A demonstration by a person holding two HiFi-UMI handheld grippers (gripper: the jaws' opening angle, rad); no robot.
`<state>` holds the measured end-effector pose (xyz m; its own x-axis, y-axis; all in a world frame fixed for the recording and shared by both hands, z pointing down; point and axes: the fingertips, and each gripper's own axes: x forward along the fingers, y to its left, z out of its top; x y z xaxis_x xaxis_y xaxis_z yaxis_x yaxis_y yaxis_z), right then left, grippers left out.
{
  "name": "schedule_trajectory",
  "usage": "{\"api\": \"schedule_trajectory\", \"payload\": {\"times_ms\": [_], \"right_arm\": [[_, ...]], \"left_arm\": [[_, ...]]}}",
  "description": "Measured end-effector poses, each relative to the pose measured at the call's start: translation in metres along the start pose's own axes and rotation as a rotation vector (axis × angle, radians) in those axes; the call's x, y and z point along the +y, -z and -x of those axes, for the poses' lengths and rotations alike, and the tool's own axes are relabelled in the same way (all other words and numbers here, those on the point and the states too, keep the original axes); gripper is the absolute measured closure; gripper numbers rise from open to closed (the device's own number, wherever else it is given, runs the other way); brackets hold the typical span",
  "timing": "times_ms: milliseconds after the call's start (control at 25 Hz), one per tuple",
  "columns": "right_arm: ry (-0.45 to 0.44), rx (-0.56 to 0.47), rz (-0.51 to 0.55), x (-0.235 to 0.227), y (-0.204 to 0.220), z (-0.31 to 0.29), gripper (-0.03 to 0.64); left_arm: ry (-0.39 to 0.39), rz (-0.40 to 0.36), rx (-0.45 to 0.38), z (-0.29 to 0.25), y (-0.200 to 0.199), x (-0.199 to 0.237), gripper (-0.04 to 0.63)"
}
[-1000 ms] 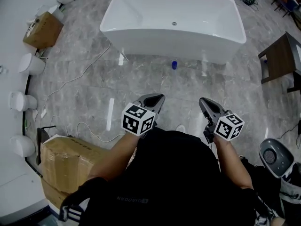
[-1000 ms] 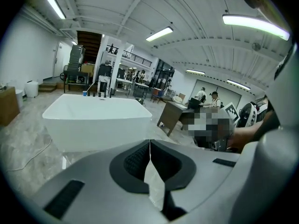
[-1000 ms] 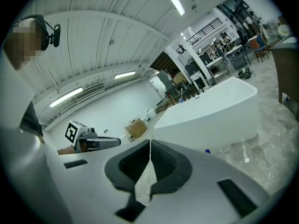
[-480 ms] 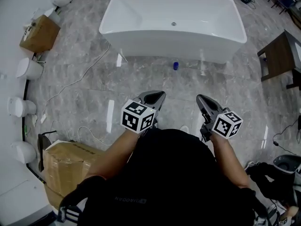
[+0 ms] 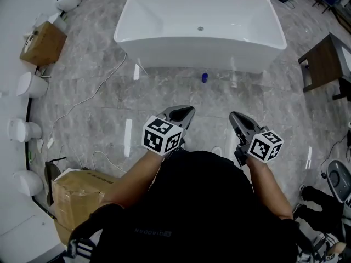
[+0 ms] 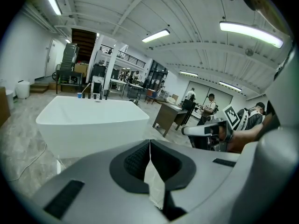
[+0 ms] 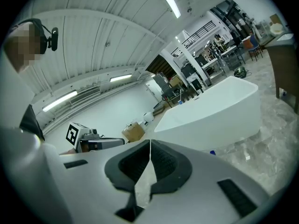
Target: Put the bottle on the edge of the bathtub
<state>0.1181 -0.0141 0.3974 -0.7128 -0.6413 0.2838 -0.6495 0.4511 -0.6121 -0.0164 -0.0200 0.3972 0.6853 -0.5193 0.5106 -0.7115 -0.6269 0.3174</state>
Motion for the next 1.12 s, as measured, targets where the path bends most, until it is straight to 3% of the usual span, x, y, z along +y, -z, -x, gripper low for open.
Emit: {"api": "schedule_trajectory", "payload": {"times_ms": [320,1120], "right_arm": [[0.006,0.017,0.056,0.003,-0.0043,-0.003,0.578],[-0.001,0.016,0.068,0.0045,-0.0077,-0.0043,0.578]], "left_arm": [[0.007,-0.006,0.001,0.0,-0.0013,0.0026,0.577],[-0.001,-0.004,-0.016,-0.0005,-0.0095,0.0097,0.577]]}}
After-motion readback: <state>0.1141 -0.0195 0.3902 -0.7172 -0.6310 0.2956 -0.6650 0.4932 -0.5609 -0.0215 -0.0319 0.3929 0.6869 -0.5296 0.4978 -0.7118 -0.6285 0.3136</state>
